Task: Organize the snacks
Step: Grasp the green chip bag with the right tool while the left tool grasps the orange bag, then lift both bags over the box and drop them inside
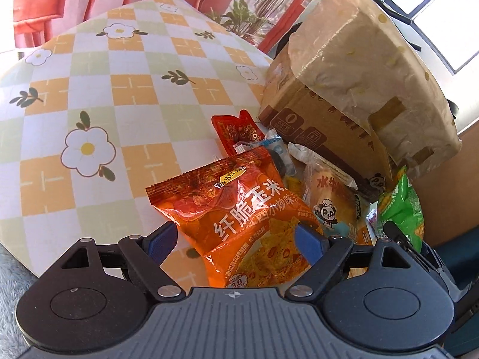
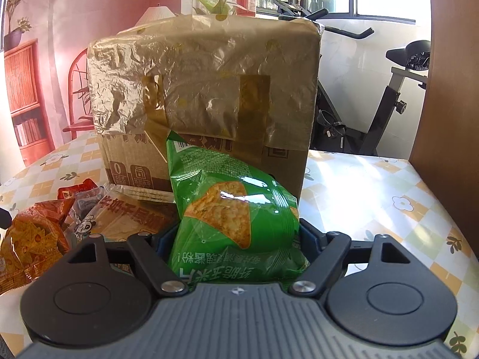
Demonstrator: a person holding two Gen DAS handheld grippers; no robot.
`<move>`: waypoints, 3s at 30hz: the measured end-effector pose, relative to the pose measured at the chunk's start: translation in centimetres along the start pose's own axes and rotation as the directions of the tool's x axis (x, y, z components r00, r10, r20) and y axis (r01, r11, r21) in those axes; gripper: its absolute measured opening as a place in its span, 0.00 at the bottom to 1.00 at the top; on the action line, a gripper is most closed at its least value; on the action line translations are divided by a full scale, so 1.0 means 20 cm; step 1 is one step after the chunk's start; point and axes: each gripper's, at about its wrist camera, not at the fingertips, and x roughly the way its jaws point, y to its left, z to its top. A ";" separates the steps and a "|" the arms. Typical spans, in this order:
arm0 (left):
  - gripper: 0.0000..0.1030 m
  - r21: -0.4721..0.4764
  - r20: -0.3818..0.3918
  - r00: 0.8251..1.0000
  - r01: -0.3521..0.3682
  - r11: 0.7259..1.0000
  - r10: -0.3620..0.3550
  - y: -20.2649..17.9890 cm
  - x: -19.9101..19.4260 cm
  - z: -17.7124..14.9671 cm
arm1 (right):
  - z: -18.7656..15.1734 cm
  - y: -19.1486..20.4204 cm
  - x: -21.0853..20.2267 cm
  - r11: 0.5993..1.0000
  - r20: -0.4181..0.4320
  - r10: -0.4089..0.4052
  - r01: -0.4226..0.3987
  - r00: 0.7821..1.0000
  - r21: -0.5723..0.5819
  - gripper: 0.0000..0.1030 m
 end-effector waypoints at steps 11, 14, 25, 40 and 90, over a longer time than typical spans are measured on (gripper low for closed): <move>0.85 -0.209 0.003 0.999 0.034 0.977 -0.034 0.06 0.12 0.00 | 0.01 0.02 -0.04 1.000 0.021 0.017 -0.018 1.000 0.016 0.78; 0.86 -0.229 0.051 0.997 0.061 0.972 -0.051 0.05 0.14 0.03 | 0.02 0.02 -0.04 1.000 0.021 0.021 -0.021 1.000 0.022 0.78; 0.92 0.008 0.058 0.998 -0.011 1.000 0.010 -0.18 0.30 -0.01 | 0.00 0.03 -0.04 0.999 0.014 0.030 -0.030 0.999 0.021 0.78; 0.54 0.244 0.281 0.960 -0.056 0.968 -0.015 -0.34 -0.06 -0.04 | 0.06 0.01 -0.12 0.999 0.065 0.025 -0.028 0.998 0.040 0.78; 0.77 0.496 0.442 0.891 -0.152 0.855 -0.099 -1.20 0.09 0.98 | 1.15 -0.31 0.36 0.971 0.129 0.134 -0.156 0.983 0.181 0.87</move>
